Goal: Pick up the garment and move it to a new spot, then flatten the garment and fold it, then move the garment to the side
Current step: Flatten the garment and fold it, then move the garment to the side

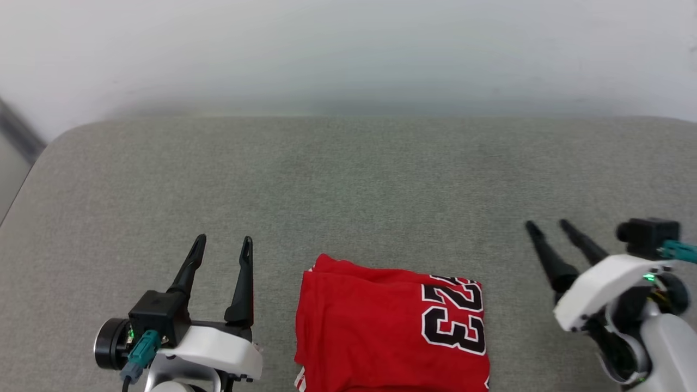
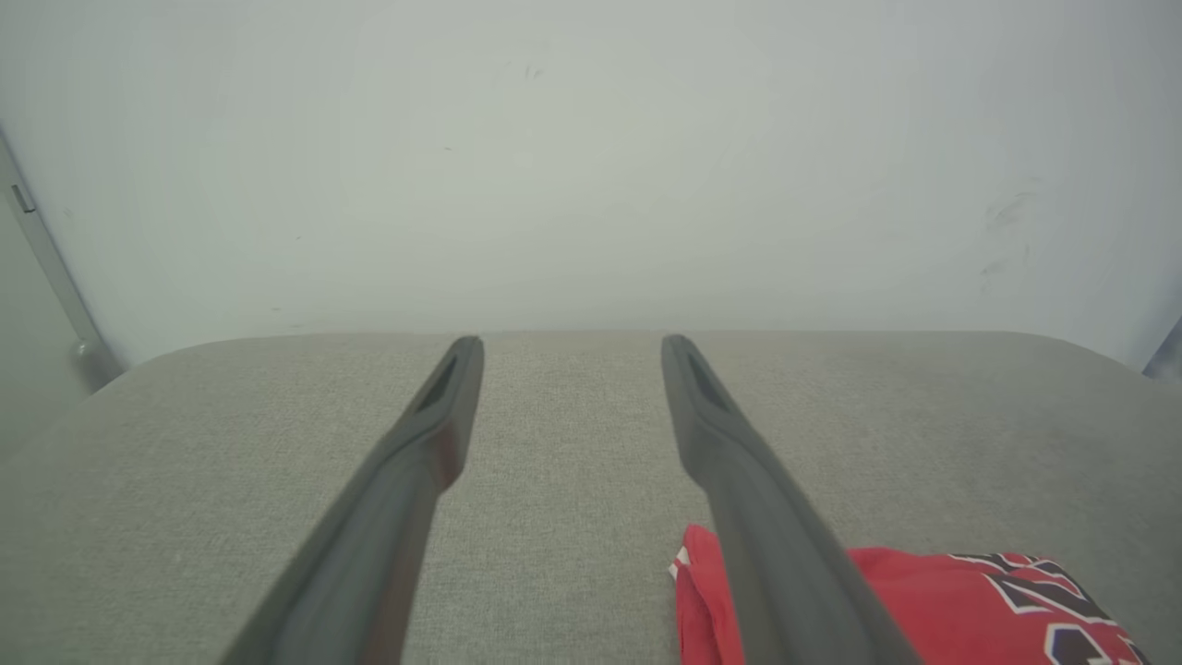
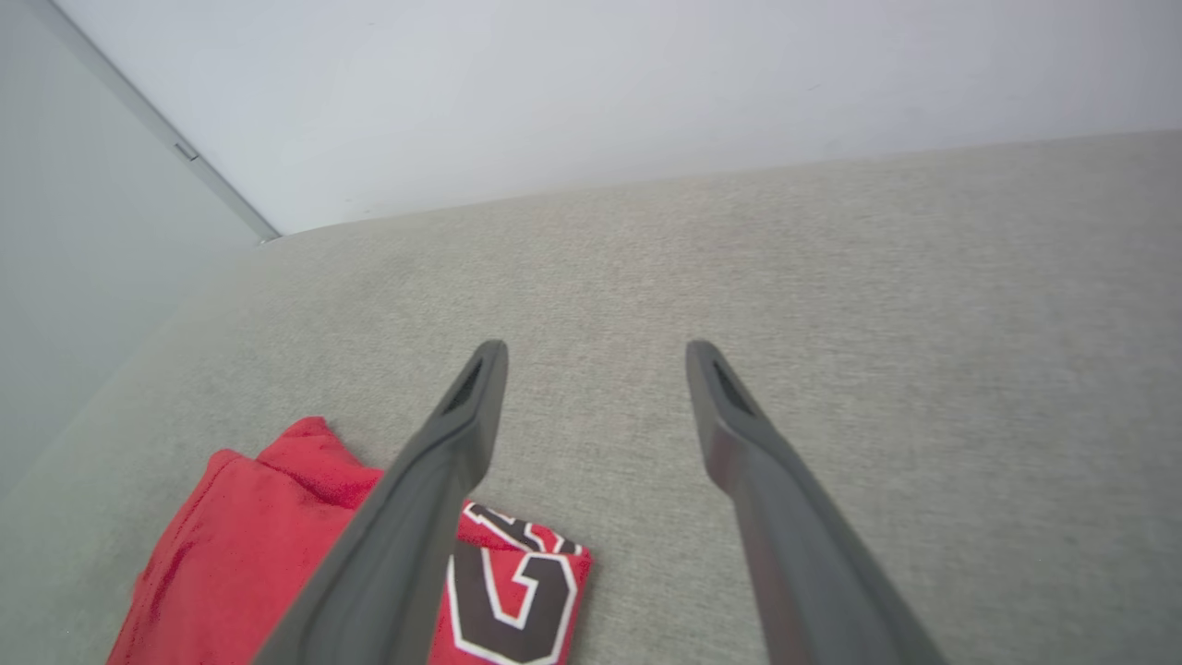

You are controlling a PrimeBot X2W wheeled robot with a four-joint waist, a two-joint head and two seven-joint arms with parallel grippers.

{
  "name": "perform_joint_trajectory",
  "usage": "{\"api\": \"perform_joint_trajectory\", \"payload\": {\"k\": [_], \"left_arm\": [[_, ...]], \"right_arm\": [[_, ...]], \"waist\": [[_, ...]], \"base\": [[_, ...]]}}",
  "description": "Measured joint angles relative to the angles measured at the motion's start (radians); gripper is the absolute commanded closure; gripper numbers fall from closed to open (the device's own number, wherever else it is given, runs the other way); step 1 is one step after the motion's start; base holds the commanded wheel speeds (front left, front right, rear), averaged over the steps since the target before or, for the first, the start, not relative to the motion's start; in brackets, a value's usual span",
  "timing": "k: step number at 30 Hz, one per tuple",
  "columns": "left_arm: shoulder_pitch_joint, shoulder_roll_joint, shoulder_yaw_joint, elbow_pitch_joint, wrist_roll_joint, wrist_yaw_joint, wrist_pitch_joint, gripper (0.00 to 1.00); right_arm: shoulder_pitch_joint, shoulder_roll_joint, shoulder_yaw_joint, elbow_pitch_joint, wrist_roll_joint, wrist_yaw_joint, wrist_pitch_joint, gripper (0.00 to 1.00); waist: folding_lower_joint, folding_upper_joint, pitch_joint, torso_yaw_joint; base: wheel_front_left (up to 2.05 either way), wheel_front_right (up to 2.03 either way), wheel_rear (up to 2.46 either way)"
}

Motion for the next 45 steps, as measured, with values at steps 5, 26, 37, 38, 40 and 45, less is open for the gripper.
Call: {"api": "perform_joint_trajectory", "payload": {"k": [5,26,37,38,40,45], "left_arm": [[0.010,0.000,0.008,0.005,-0.001,0.006,-0.005,0.00],[0.141,-0.032,0.072,0.071,0.040,-0.021,-0.016,0.00],[0.146,-0.073,0.121,0.088,0.081,-0.062,-0.017,0.00],[0.146,-0.076,0.127,0.088,0.083,-0.065,-0.017,0.00],[0.146,-0.083,0.133,0.090,0.090,-0.071,-0.017,0.00],[0.146,-0.096,0.151,0.095,0.105,-0.088,-0.017,0.00]], "right_arm": [[0.071,0.012,-0.137,-0.069,-0.115,0.000,-0.057,0.00],[0.396,0.190,-0.238,-0.483,-0.410,0.000,-0.034,0.00],[0.402,0.207,-0.230,-0.514,-0.417,0.000,-0.017,0.00],[0.402,0.208,-0.230,-0.515,-0.417,0.000,-0.017,0.00],[0.402,0.209,-0.234,-0.514,-0.417,0.000,-0.015,0.00],[0.403,0.214,-0.265,-0.497,-0.381,0.000,0.027,0.00]], "waist": [[0.0000,0.0000,-0.020,-0.023],[0.0000,0.0000,-0.114,-0.039],[0.0000,0.0000,-0.112,-0.034],[0.0000,0.0000,-0.111,-0.033],[-0.0001,0.0000,-0.110,-0.032],[0.0000,0.0000,-0.106,-0.028]], "base": [[0.00,0.00,0.00],[0.00,0.00,0.00],[0.00,0.00,0.00],[0.00,0.00,0.00],[0.00,0.00,0.00],[0.00,0.00,0.00]]}}
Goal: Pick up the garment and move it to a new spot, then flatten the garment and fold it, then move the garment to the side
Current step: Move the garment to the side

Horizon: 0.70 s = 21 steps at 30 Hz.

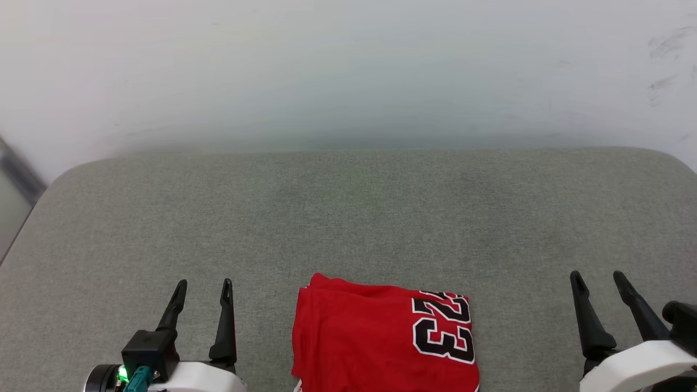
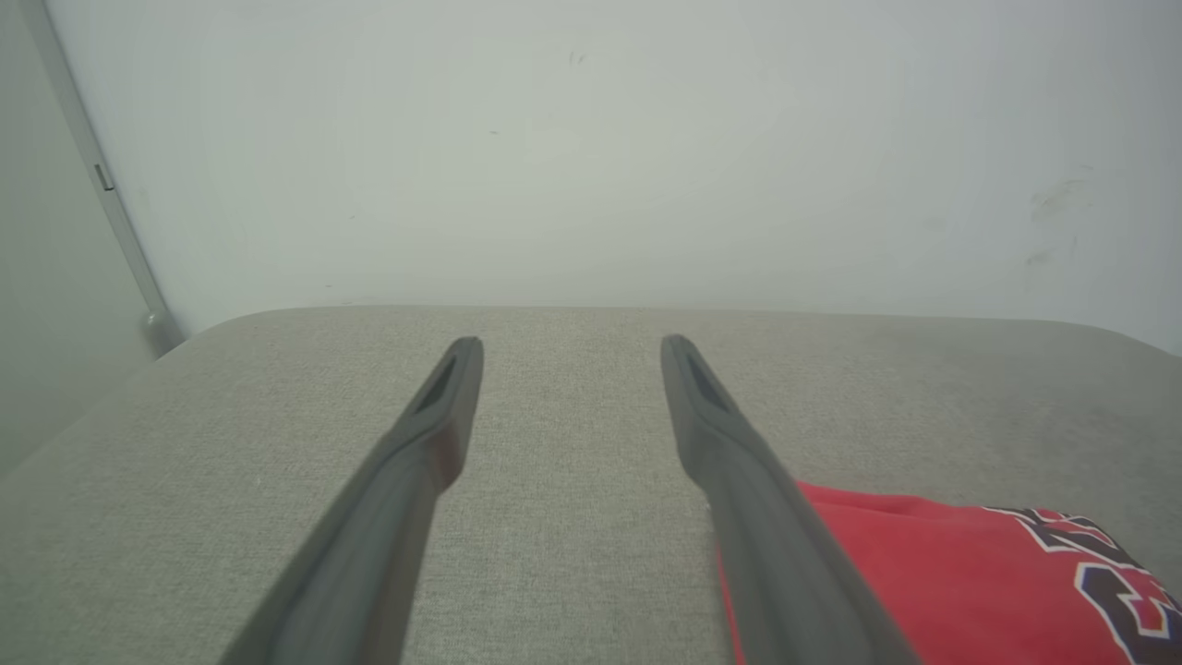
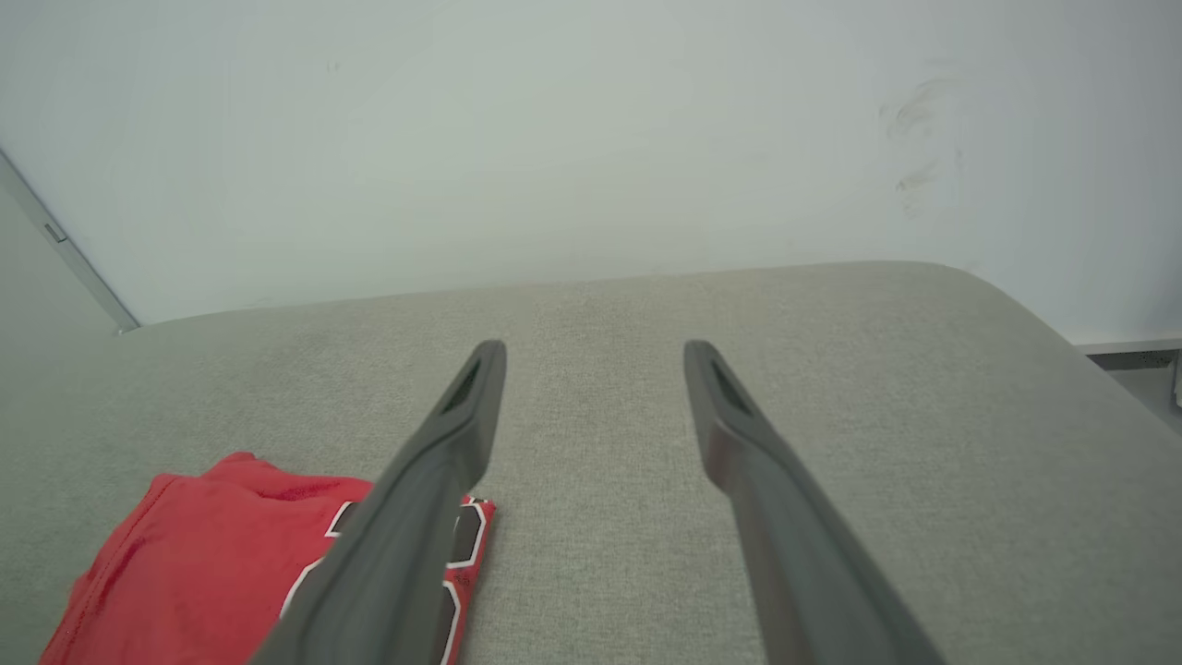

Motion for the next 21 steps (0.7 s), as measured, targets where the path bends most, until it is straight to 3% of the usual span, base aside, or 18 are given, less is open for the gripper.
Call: {"api": "perform_joint_trajectory", "payload": {"k": [6,12,21], "left_arm": [[-0.009,-0.023,0.009,-0.005,0.019,-0.017,0.000,0.00],[-0.028,-0.049,0.017,-0.019,0.039,-0.033,0.000,0.00],[-0.095,-0.087,0.031,-0.022,0.071,-0.068,0.000,0.00]], "right_arm": [[0.013,0.000,-0.079,0.085,0.117,0.000,0.073,0.00],[0.010,-0.062,-0.108,0.207,0.267,0.000,0.152,0.00],[-0.070,-0.119,0.063,0.360,0.521,0.000,0.304,0.00]], "waist": [[0.0000,0.0000,0.019,0.017],[0.0000,0.0000,0.060,0.042],[0.0001,0.0000,0.152,0.079]], "base": [[0.00,0.00,0.00],[0.00,0.00,0.00],[0.00,0.00,0.00]]}}
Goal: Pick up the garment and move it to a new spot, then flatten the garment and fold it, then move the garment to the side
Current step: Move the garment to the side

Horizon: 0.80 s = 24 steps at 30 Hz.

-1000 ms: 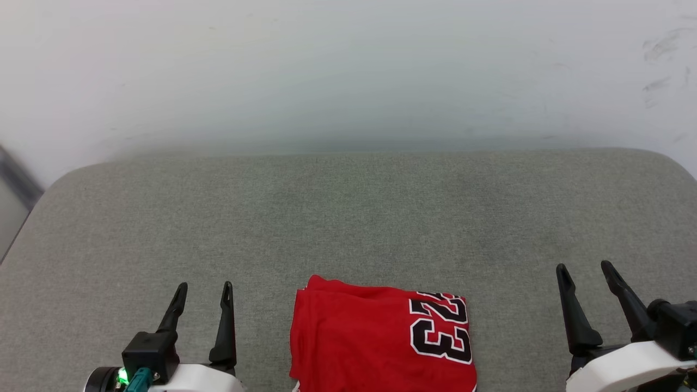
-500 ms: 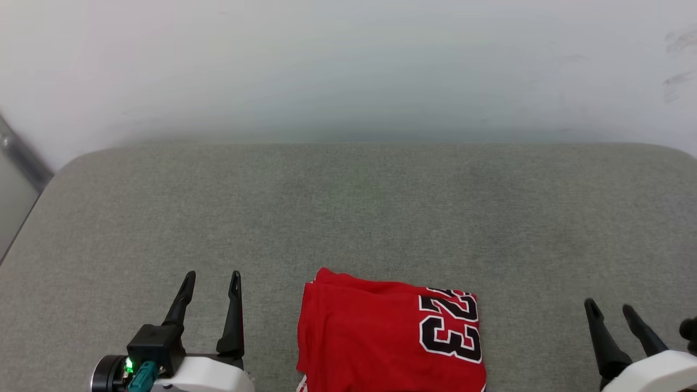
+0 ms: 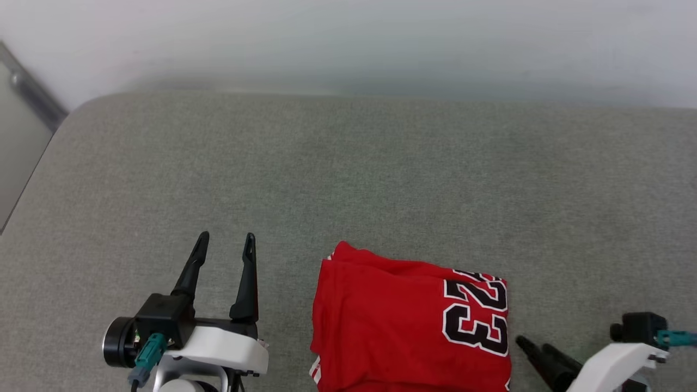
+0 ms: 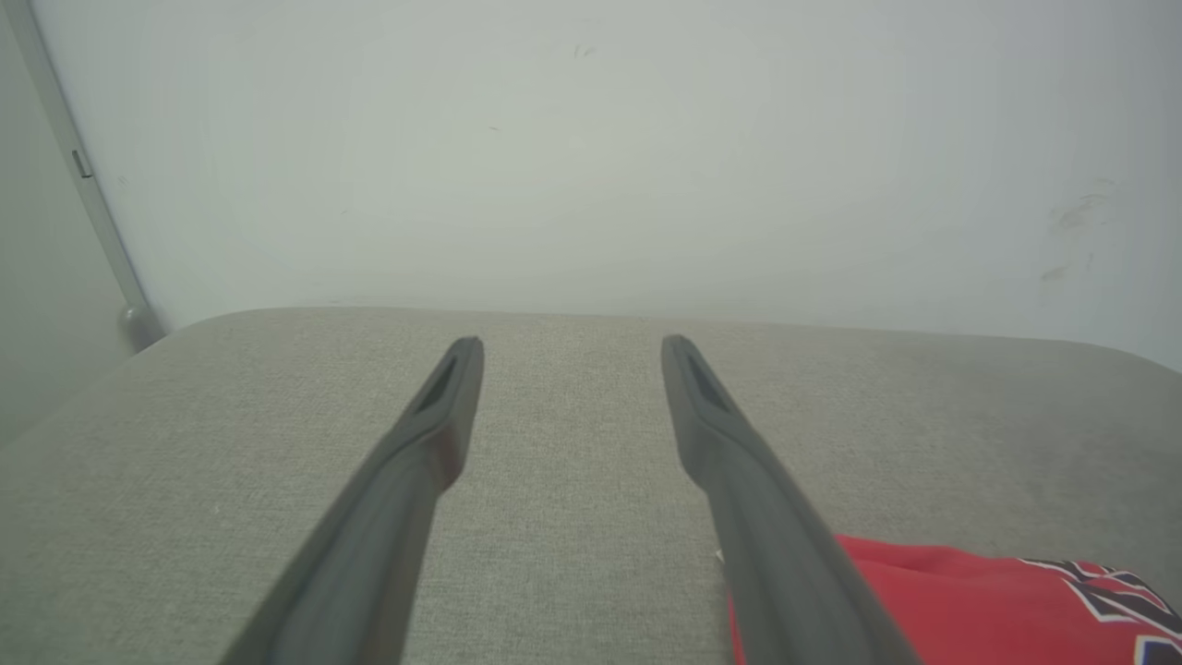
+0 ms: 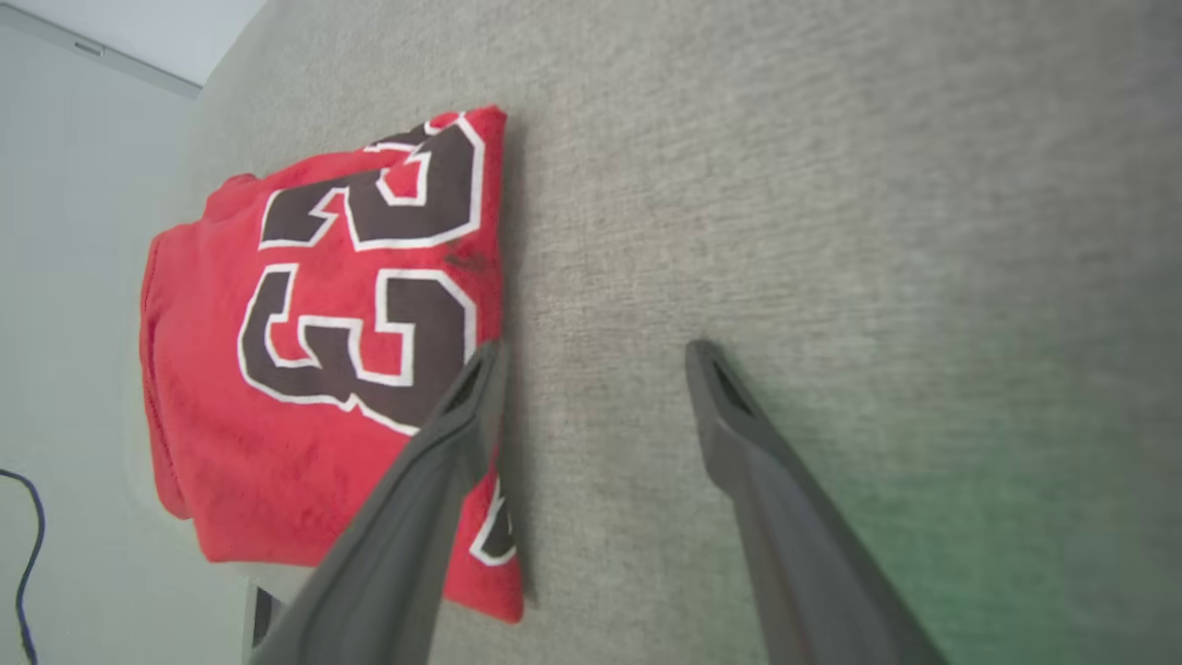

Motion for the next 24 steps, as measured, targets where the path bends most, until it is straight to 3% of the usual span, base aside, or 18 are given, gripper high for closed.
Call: {"api": "perform_joint_trajectory", "payload": {"k": [2,6,13,14,15,17,24], "left_arm": [[-0.011,-0.010,0.007,-0.001,0.010,-0.007,0.000,0.00],[-0.019,-0.025,0.018,-0.003,0.023,-0.016,0.000,0.00],[-0.033,-0.039,0.039,0.006,0.040,-0.037,0.000,0.00],[-0.035,-0.041,0.040,0.010,0.043,-0.039,0.000,0.00],[-0.035,-0.041,0.040,0.010,0.043,-0.039,0.000,0.00],[-0.035,-0.047,0.042,0.022,0.046,-0.046,0.000,0.00],[-0.031,-0.053,0.052,0.042,0.053,-0.059,0.000,0.00]], "right_arm": [[-0.026,-0.008,0.055,0.013,0.104,0.000,0.044,0.00],[-0.053,-0.025,0.102,0.034,0.190,0.000,0.082,0.00],[-0.104,-0.054,0.163,0.094,0.256,0.001,0.112,0.00],[-0.112,-0.059,0.173,0.103,0.261,0.001,0.118,0.16],[-0.112,-0.059,0.173,0.103,0.261,0.001,0.118,0.58],[-0.126,-0.066,0.200,0.121,0.283,0.001,0.117,1.00],[-0.143,-0.090,0.267,0.132,0.301,0.000,0.063,1.00]], "waist": [[0.0000,0.0000,0.024,0.013],[-0.0001,0.0000,0.050,0.024],[0.0000,0.0000,0.078,0.030],[0.0000,0.0000,0.079,0.030],[0.0000,0.0000,0.079,0.030],[0.0000,0.0000,0.075,0.030],[0.0000,0.0000,0.036,0.022]], "base": [[0.00,0.00,0.00],[0.00,0.00,0.00],[0.00,0.00,0.00],[0.00,0.00,0.00],[0.00,0.00,0.00],[0.00,0.00,0.00],[0.00,0.00,0.00]]}}
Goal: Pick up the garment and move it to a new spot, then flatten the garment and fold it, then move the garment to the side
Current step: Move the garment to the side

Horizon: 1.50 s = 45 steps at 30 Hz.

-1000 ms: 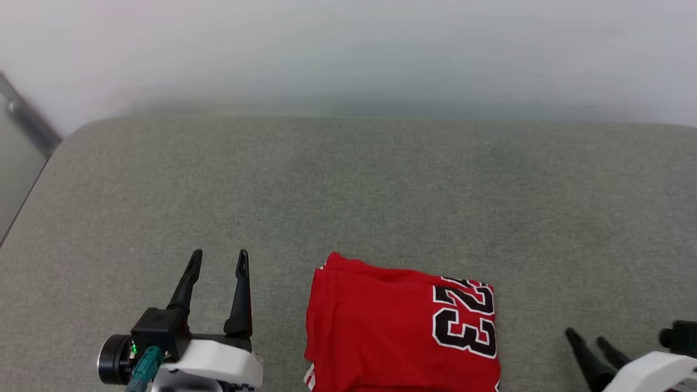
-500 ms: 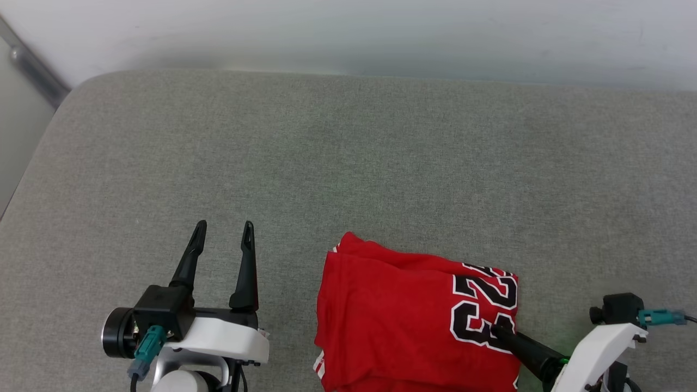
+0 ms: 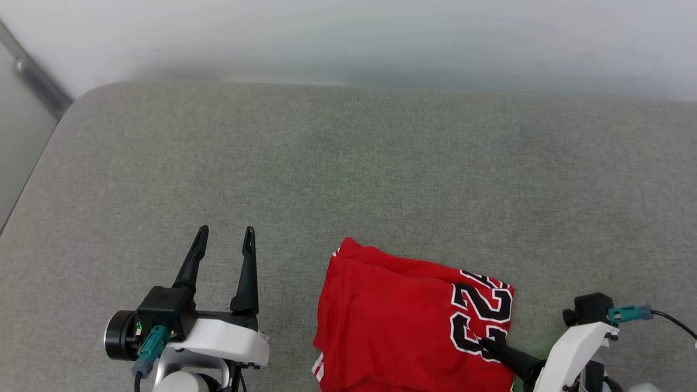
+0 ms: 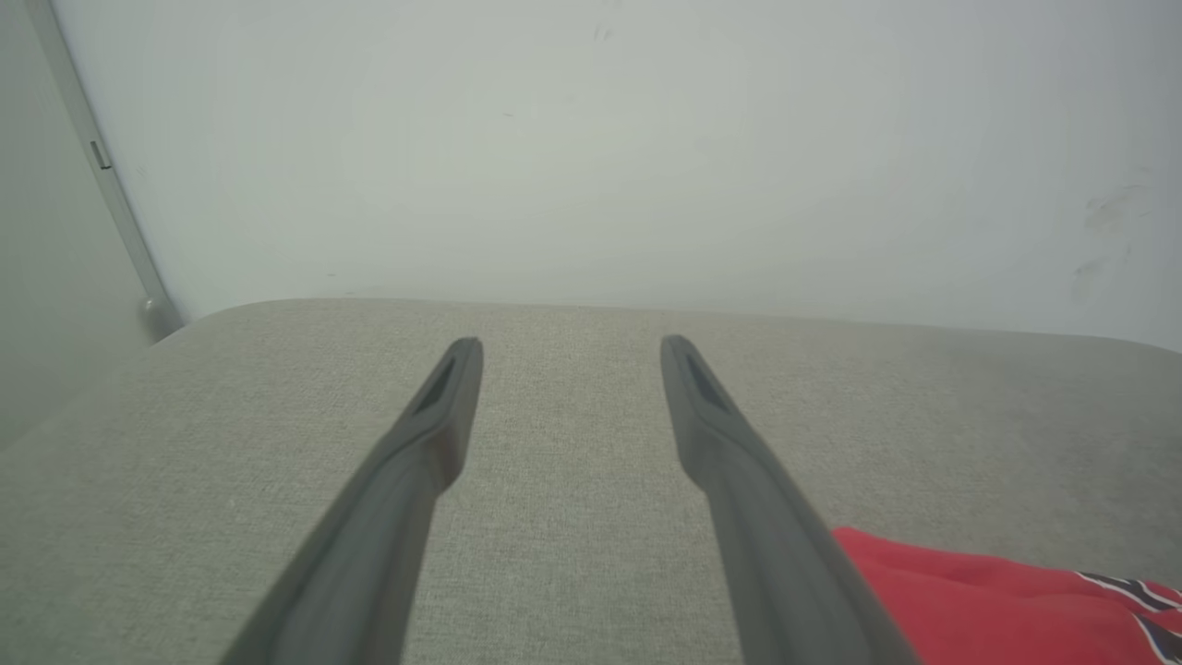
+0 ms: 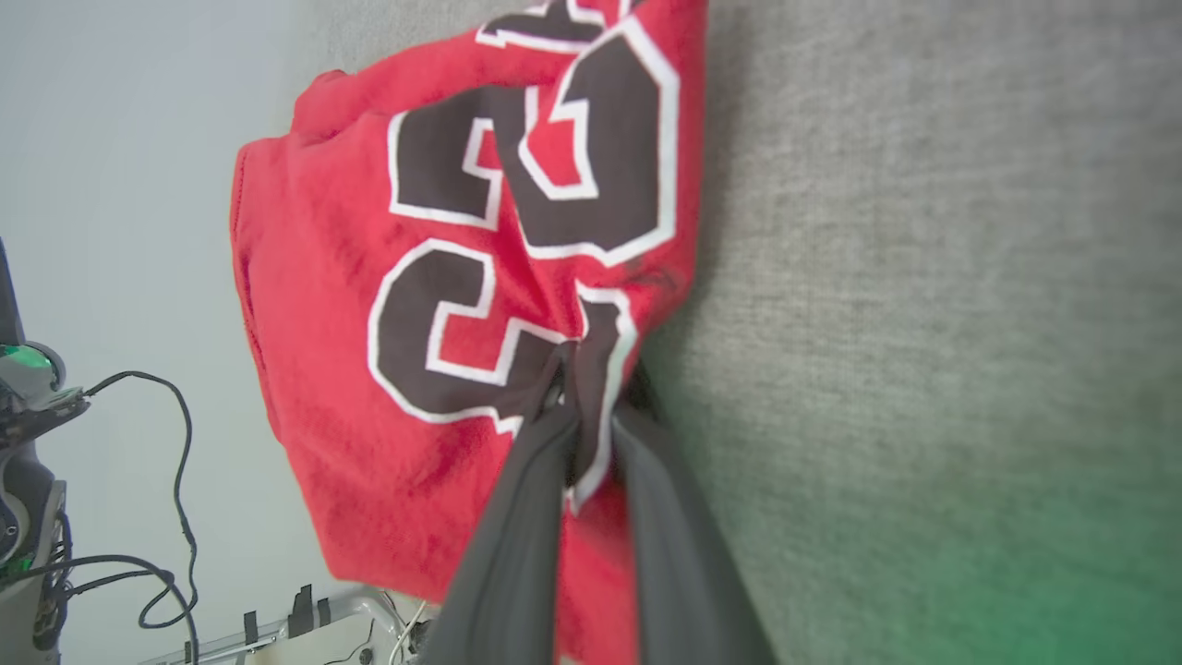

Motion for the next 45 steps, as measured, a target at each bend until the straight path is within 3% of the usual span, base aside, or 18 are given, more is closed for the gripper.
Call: {"api": "perform_joint_trajectory", "payload": {"k": [6,12,22,28,35,45], "left_arm": [[0.024,0.006,0.009,-0.006,0.009,-0.002,-0.001,0.00],[0.037,0.010,0.010,-0.039,0.017,-0.001,-0.001,0.00],[0.011,0.022,0.017,-0.095,0.037,-0.001,-0.001,0.00],[-0.040,0.046,0.007,-0.149,0.062,-0.005,0.022,0.00],[-0.157,0.090,-0.028,-0.252,0.112,-0.033,0.099,0.00],[-0.268,0.123,-0.061,-0.343,0.158,-0.066,0.164,0.00]], "right_arm": [[-0.023,-0.059,0.045,0.027,-0.118,0.000,-0.082,1.00],[-0.071,-0.110,-0.004,0.103,-0.263,0.000,-0.113,1.00],[-0.206,-0.142,-0.058,0.160,-0.386,0.000,-0.112,1.00],[-0.314,-0.142,-0.075,0.196,-0.431,0.000,-0.164,1.00],[-0.509,-0.145,-0.173,0.321,-0.510,0.000,-0.294,1.00],[-0.688,-0.219,-0.339,0.486,-0.568,0.000,-0.396,1.00]], "waist": [[0.0000,0.0000,-0.040,-0.033],[-0.0001,0.0000,-0.055,-0.108],[-0.0001,0.0000,-0.013,-0.306],[-0.0001,0.0000,0.041,-0.415],[0.0000,0.0000,0.214,-0.501],[0.0001,0.0000,0.426,-0.512]], "base": [[0.00,0.00,0.00],[0.00,0.00,0.00],[0.00,0.00,0.00],[0.00,0.00,0.00],[0.00,0.00,0.00],[0.00,0.00,0.00]]}}
